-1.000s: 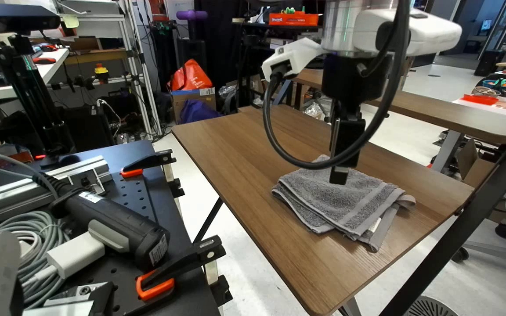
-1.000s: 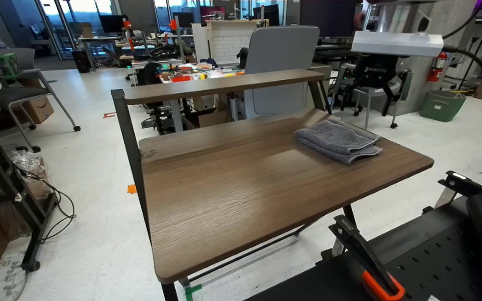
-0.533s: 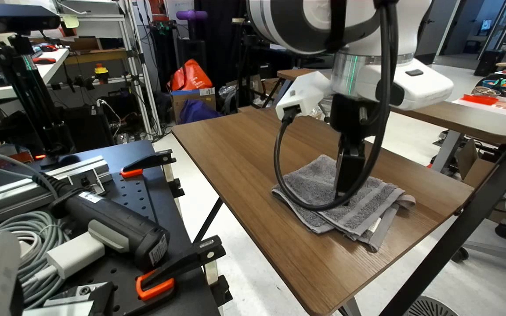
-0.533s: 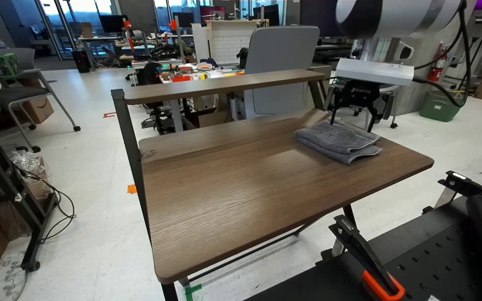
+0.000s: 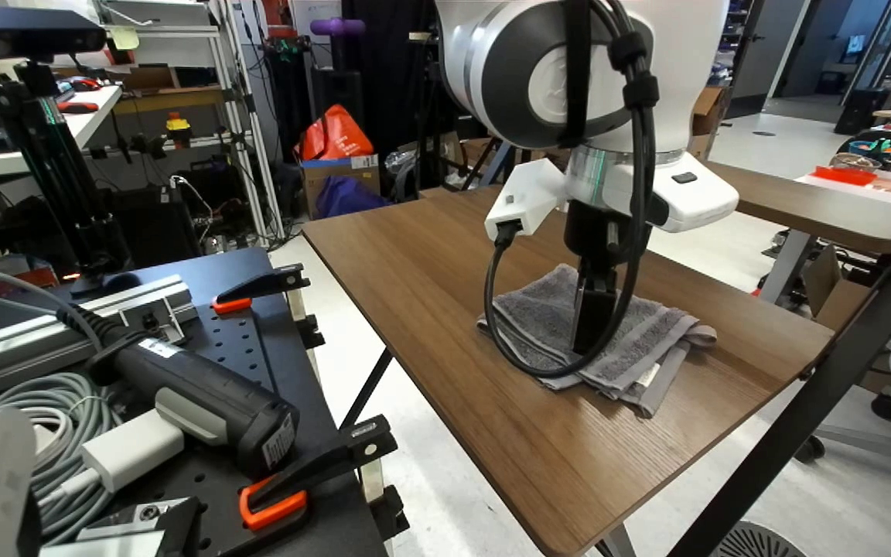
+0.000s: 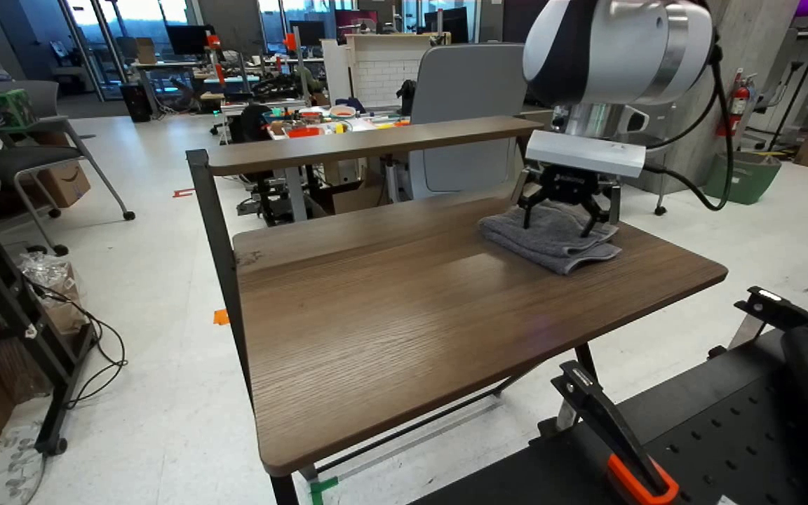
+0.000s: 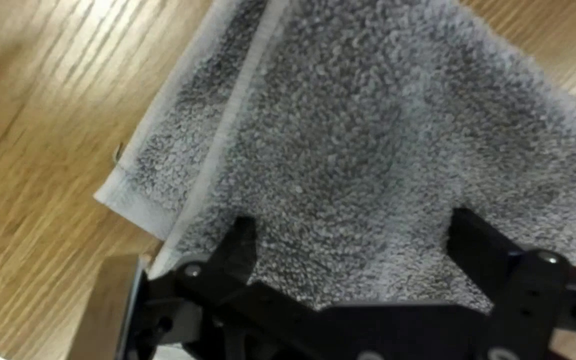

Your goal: Slide the towel on the table

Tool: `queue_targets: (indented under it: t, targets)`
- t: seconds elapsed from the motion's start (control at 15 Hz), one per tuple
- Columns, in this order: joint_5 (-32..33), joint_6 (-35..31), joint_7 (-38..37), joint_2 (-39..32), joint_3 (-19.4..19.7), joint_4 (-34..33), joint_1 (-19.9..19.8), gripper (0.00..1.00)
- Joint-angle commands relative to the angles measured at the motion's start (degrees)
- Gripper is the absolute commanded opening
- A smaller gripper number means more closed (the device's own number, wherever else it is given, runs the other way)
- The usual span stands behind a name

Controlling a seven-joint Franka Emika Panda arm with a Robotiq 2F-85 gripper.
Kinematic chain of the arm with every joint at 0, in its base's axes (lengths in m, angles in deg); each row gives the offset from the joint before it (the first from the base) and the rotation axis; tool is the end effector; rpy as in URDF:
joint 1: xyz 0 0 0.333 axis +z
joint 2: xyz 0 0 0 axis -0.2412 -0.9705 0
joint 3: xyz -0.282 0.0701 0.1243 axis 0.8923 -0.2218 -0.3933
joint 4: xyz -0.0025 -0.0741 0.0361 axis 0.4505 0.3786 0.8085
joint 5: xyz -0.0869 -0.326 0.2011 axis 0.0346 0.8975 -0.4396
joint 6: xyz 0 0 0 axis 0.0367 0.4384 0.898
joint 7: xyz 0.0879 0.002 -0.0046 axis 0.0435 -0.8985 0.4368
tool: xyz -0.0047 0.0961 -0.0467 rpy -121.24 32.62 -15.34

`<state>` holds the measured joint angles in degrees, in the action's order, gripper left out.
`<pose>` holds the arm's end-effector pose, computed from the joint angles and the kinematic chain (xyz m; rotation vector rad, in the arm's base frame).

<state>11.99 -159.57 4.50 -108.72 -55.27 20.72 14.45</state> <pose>0.6133 -0.0691 0.1115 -2.8725 1.1743 -0.0798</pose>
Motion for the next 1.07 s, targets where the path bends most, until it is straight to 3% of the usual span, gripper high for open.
queue_targets:
  t: [0.0,0.67,1.0]
  targets:
    - [-0.31,-0.63,-0.14,-2.65,-1.0,-2.16,3.12,1.0]
    - [1.63,0.79,-1.37,-5.98,-3.72,-6.76,14.99,1.0]
    - [2.19,1.24,-1.3,-4.43,-3.76,-7.38,18.43,1.0]
